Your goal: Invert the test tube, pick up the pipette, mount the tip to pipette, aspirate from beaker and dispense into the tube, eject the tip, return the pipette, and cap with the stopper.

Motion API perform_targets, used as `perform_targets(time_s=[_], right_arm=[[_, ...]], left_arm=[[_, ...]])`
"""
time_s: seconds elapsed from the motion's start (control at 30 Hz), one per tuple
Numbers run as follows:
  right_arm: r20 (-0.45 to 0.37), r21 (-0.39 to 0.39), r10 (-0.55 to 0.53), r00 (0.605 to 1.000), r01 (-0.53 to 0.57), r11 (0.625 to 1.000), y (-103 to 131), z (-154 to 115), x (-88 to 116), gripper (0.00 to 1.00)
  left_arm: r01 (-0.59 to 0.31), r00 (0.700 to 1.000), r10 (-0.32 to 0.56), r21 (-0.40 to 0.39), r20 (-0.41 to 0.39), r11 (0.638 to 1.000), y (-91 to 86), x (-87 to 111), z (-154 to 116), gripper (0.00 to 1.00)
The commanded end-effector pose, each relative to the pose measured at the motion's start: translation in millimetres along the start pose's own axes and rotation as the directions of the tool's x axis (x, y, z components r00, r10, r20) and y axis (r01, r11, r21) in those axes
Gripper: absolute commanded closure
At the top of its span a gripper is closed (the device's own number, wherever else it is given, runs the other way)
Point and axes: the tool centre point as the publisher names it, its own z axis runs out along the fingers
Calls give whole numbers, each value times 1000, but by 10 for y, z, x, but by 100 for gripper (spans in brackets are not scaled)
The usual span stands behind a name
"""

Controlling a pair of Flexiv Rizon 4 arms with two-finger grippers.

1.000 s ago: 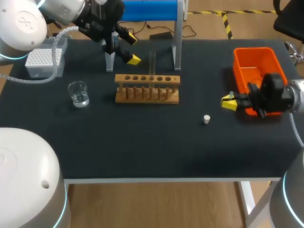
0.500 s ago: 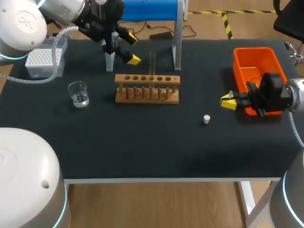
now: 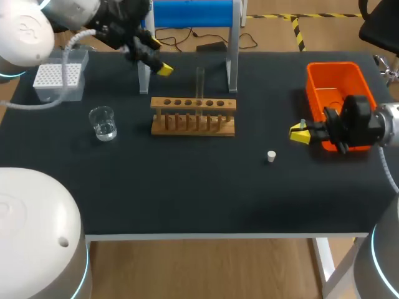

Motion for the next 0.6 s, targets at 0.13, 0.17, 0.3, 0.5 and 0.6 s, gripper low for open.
perform_targets(time_s=[0.13, 0.17, 0.3, 0.5, 0.6], right_arm=[[-2, -1, -1, 1000, 1, 1000, -6, -9, -2, 100], [-2, -1, -1, 1000, 1, 1000, -6, -9, -2, 100], [-2, -1, -1, 1000, 1, 1000, -6, -9, -2, 100], [-2, -1, -1, 1000, 1, 1000, -6, -9, -2, 100], [-2, -1, -1, 1000, 1, 1000, -6, -9, -2, 100]], left_arm=[[38, 998, -36, -40, 44, 998, 201, -549, -203, 0], [46, 998, -43, -52, 54, 998, 211, -629, -225, 0], [104, 990, -96, -77, 101, 992, 269, -937, -305, 0], [247, 955, -220, -119, 199, 962, 291, -1273, -283, 0], [330, 924, -288, -141, 252, 933, 306, -1419, -229, 0]])
